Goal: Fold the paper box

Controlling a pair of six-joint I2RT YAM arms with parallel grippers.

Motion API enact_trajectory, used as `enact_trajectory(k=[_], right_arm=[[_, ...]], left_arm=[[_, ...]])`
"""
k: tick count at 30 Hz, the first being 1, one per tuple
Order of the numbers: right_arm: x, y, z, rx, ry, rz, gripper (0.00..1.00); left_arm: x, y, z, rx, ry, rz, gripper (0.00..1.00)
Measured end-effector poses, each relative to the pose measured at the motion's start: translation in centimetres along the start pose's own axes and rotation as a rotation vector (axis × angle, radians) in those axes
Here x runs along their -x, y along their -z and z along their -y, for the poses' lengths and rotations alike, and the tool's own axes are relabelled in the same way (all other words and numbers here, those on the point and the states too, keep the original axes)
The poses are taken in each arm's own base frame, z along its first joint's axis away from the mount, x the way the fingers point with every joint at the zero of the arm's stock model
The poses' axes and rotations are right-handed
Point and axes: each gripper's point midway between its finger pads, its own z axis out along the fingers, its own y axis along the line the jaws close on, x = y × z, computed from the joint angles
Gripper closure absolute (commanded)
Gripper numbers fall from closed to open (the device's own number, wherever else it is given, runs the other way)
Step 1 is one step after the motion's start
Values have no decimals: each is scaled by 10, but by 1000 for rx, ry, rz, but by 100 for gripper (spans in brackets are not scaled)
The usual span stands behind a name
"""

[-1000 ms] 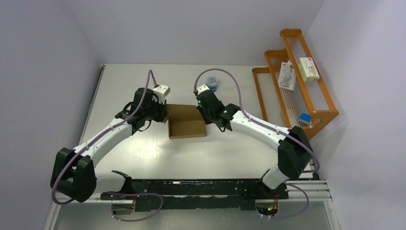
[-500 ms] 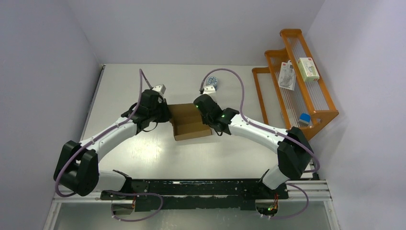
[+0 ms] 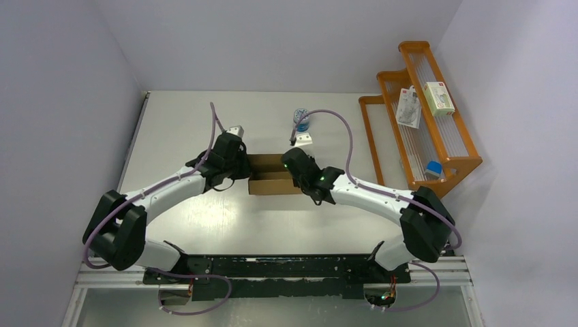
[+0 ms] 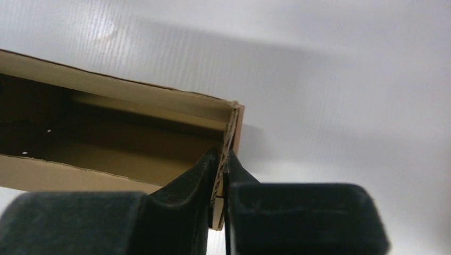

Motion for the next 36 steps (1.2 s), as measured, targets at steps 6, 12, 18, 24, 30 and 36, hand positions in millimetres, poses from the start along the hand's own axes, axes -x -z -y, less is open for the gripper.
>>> enact_trajectory(k=[6,12,18,24,30,36], right_arm=[[10,13,-9,74,-16,46,60],[35,41,-16,179,-48,136,45],[43,55,-14,222,-63,186,40],[15,46,-11,221,-41,136,36],[12,51,-16,269,-30,133,32],[34,72,-15,320,-40,212,25]], left_arm=[[-1,9,3,-3,-27,23,82],[-8,16,3,-9,-69,38,81],[-17,15,7,-11,-101,49,82],[-19,13,11,4,-121,72,85],[-10,13,-2,88,-125,127,86],[0,11,-15,169,-133,184,88]])
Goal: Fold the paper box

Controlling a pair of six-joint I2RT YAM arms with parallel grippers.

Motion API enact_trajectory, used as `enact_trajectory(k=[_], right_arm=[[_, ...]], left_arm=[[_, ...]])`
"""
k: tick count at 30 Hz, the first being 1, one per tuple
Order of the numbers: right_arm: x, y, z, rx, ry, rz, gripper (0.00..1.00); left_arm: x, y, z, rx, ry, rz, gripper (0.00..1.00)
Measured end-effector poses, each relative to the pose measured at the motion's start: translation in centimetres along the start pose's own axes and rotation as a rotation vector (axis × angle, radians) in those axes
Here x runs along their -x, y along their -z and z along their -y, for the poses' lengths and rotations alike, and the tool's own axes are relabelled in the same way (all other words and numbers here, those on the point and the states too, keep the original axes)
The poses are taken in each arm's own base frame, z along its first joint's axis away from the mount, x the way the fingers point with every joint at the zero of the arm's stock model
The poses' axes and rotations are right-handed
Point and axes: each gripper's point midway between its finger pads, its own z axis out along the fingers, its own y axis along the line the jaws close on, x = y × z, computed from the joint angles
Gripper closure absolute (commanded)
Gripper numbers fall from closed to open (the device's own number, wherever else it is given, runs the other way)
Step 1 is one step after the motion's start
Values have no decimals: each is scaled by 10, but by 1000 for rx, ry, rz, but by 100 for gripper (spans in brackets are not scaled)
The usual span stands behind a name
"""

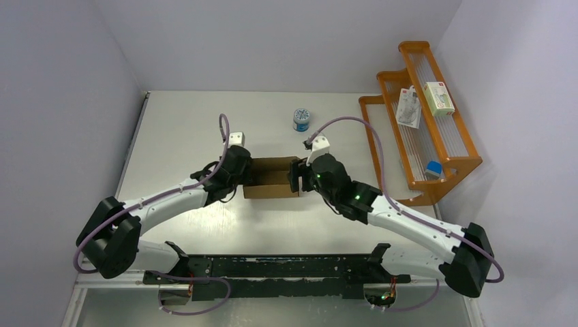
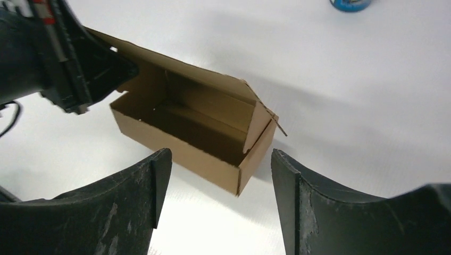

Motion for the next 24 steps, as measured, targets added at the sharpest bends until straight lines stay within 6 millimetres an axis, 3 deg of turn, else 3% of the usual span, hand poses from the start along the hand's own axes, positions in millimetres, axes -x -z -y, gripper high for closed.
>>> enact_trajectory(k=[7,13,19,24], right_arm=[[30,16,-2,42,23,84,22],[64,-4,-10,30,49,113,26],[57,-39,-10,-11,79,68,30],[32,-59,-10,-21,107,-7,32]], left_arm=[[4,-7,-12,50,-15,74,87],[-9,-9,-19,45,-61,120,87],[-16,-5,-20,18,-95,164,85],[-24,2,-24,-7,-109,187,76]])
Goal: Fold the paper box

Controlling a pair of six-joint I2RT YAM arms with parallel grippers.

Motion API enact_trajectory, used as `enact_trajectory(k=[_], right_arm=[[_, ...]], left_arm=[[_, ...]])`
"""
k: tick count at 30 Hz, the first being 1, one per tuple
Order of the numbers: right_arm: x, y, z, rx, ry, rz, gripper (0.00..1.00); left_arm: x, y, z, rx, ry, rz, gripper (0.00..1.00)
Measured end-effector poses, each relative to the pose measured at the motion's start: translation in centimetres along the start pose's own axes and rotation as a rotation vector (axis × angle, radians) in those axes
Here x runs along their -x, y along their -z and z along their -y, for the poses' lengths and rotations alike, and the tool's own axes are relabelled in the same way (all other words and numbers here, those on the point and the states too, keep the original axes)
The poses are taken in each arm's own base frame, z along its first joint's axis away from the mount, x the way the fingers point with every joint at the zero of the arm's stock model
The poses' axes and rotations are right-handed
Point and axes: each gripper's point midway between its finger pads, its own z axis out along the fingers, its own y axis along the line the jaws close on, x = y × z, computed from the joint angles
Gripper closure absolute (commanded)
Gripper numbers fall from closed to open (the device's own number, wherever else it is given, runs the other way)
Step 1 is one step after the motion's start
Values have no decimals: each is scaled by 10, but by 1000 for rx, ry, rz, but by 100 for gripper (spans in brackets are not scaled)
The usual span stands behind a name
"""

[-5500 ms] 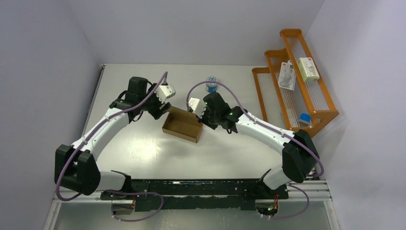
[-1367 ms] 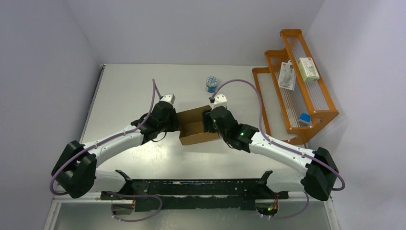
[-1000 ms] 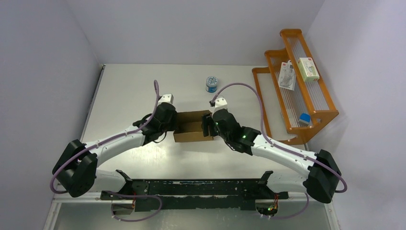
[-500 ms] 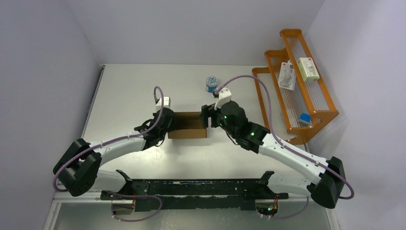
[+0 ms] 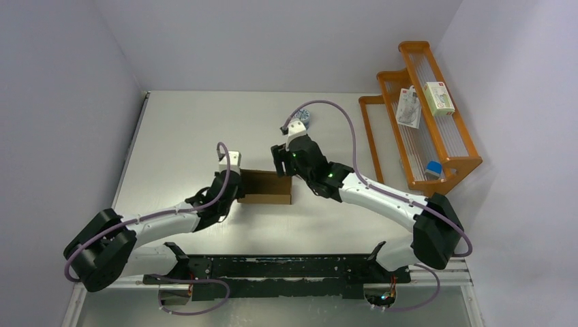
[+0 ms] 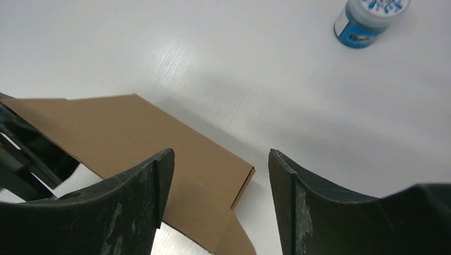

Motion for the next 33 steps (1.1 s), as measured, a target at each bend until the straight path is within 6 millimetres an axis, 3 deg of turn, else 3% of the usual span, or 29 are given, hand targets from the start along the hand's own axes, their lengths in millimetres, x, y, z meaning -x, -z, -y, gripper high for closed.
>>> enact_trajectory(k=[11,17,23,27,33], right_arm=[[-66,-1,2,18,9,-133,33],[-79,0,4,15,9,-153,34],[-85,1,6,10,14,-165,34],[-85,0,6,8,13,-162,34],[-86,-3,5,9,17,-163,34]], left_arm=[[-8,23,-8,-63,24,30,51],[-4,39,-2,-124,79,15,43],[-6,68,-3,-168,166,-45,38],[12,93,-7,-175,236,-57,31],[61,125,-10,-168,303,-18,23]])
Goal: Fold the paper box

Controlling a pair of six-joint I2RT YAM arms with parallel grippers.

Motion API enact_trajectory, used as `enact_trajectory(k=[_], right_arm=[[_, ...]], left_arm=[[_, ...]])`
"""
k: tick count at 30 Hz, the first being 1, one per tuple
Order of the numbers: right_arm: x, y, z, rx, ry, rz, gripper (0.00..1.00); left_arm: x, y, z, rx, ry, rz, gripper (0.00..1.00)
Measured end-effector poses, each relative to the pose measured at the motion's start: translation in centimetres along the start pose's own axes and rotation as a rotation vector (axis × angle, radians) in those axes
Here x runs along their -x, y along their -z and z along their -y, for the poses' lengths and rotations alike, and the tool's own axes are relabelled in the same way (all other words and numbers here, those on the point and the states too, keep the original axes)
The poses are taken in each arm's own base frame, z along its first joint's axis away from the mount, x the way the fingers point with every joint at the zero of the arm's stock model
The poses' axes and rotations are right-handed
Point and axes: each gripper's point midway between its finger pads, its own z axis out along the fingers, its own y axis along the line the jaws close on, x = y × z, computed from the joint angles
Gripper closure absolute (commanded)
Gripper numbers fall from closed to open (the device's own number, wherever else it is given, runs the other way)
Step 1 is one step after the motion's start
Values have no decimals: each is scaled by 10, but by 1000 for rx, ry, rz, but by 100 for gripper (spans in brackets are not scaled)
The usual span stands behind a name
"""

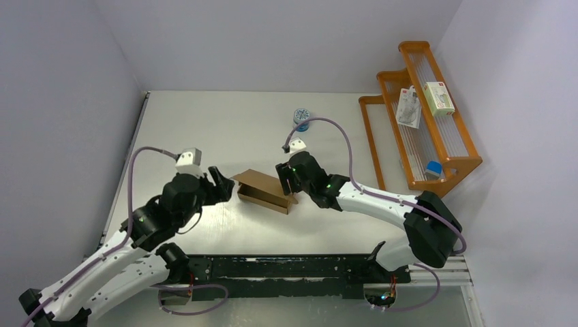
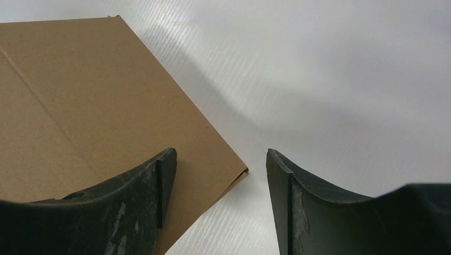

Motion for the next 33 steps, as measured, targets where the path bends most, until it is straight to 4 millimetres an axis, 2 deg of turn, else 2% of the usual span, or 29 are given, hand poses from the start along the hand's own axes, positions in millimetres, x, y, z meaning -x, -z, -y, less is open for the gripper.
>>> enact_trajectory(k=[4,8,11,18,26,33], right_arm=[[-3,-3,-1,4,10,-10,34],[-5,-4,-2,13,20,-9,34],[-6,-5,-3,20,24,-5,34],[-6,-6,-6,38,33,8,34],[-12,-7,-8,51,36,1,34],[-12,-10,-8,53,38,4,34]], left_arm=[[35,-1,17,42,-28,22,20],[46,-26,27,108,-115,-15,20],[35,-52,21,148,-180,-97,21],[12,-96,-16,189,-187,-274,29],[-9,-105,-6,87,-192,-348,33],[-36,-104,-20,105,-190,-406,39]])
